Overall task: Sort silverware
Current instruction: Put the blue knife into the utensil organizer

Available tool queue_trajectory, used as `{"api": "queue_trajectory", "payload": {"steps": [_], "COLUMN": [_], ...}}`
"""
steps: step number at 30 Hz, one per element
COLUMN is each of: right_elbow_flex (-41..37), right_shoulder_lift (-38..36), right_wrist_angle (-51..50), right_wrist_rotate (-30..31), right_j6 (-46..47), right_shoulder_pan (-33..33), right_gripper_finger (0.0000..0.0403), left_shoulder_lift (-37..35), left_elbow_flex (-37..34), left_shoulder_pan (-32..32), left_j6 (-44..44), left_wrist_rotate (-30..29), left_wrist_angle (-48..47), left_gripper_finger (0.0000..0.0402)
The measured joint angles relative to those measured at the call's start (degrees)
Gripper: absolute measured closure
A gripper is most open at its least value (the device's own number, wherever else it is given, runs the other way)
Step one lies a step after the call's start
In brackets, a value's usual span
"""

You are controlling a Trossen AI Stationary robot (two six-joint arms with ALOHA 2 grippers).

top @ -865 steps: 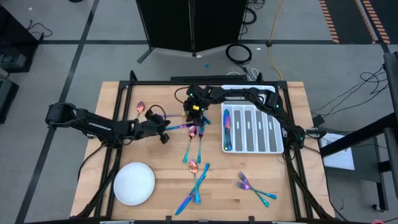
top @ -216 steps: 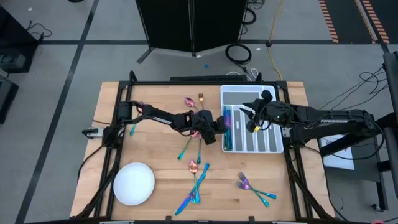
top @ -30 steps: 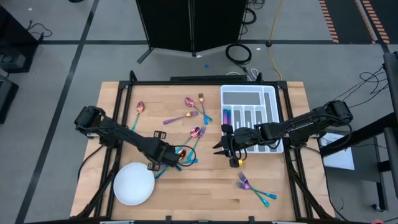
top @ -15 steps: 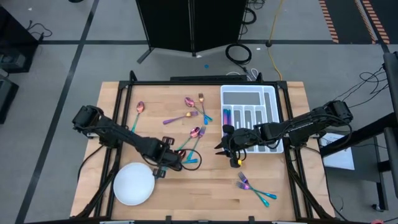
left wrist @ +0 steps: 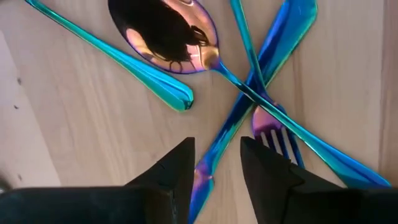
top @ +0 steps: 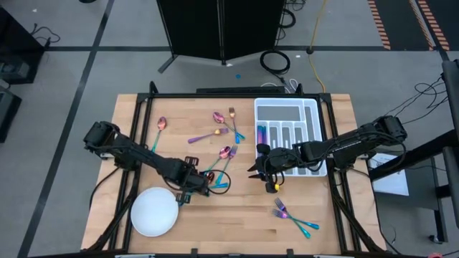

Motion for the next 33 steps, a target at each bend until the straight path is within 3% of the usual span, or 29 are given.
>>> {"api": "queue_trajectory", "payload": {"steps": [21, 33], "right_elbow_flex": [0.00, 0.00], "right_shoulder_lift": [0.00, 0.00], "right_wrist_angle": [-0.74, -0.74], "right_wrist_rotate": [0.02, 0.02], "right_j6": [-0.02, 0.15], "right_shoulder_pan": [0.00, 0.00], "right_gripper_finger": [0.0307, 0.0307], "left_shoulder_lift": [5.88, 5.95], "left_elbow_flex": [0.15, 0.13], "left_shoulder_pan": [-0.11, 0.34], "left_j6": [5.71, 9.35], "left_wrist_rotate": [0.23, 0.76], "left_wrist_angle": [-1.49, -1.35], "left_gripper_finger": [0.0269, 0.0346]}}
